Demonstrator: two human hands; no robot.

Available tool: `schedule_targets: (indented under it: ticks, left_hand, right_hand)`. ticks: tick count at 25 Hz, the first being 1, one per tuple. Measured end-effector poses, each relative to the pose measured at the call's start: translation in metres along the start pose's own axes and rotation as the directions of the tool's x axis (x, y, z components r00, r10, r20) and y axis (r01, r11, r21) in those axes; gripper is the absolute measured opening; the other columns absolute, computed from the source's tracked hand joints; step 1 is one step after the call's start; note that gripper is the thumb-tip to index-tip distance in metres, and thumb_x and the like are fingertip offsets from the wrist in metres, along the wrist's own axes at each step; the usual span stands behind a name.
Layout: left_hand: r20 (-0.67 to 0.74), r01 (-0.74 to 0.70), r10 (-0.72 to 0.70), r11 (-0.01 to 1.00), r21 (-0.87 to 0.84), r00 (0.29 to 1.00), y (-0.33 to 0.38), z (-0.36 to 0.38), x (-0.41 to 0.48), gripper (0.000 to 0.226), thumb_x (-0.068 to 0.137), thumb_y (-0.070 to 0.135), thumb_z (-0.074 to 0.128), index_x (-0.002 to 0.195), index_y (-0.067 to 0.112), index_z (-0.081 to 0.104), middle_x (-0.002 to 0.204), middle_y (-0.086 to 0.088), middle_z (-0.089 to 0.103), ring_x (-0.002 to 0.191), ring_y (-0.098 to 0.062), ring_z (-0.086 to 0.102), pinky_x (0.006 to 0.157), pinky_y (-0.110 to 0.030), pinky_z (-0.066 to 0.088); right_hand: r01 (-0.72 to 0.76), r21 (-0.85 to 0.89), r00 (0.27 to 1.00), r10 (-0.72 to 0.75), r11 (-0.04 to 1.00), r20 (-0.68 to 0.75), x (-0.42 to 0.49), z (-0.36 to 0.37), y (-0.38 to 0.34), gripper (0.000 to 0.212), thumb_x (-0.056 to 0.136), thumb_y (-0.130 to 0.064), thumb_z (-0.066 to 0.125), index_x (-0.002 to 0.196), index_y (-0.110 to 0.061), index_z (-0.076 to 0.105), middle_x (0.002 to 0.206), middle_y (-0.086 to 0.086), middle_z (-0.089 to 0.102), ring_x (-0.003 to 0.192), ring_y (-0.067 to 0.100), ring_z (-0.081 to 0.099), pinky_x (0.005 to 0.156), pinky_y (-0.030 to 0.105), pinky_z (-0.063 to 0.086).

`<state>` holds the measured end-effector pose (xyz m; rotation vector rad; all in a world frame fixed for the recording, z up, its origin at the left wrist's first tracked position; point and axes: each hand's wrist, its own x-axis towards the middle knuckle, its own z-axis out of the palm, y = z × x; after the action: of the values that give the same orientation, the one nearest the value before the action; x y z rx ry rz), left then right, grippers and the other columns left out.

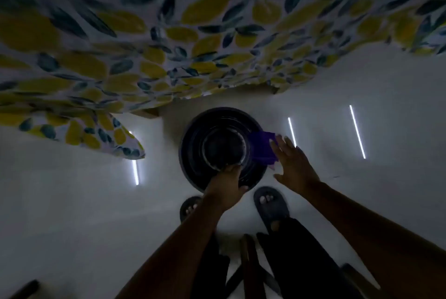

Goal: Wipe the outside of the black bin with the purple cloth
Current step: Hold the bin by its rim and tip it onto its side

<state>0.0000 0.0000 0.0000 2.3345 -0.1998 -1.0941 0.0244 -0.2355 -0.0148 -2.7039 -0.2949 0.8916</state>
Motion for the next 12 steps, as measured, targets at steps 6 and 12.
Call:
schedule_targets:
  ticks: [6,12]
  left_hand:
    - [0.065,-0.109,0.096,0.965,0.239,0.993,-0.02,0.047,0.062,0.072,0.084,0.059,0.052,0.139,0.016,0.038,0.141,-0.01,0.048,0.127,-0.03,0.047,0.096,-0.043,0.047]
    - [0.068,-0.207,0.195,0.913,0.351,0.978,-0.017,0.073,0.087,0.054,0.087,0.042,0.055,0.127,0.007,0.046,0.122,-0.016,0.061,0.106,-0.035,0.06,0.081,-0.038,0.049]
  right_hand:
    - [0.261,-0.269,0.953,-0.292,0.927,-0.083,0.059,0.05,0.026,0.102,0.071,-0.044,0.074,0.152,-0.019,0.017,0.161,0.015,0.011,0.147,0.037,0.012,0.112,0.058,0.026]
    - [0.308,-0.245,0.908,-0.361,0.919,-0.213,0.07,0.072,0.033,0.095,0.064,-0.023,0.082,0.144,-0.012,0.032,0.155,0.023,0.022,0.143,0.043,0.02,0.109,0.059,0.031]
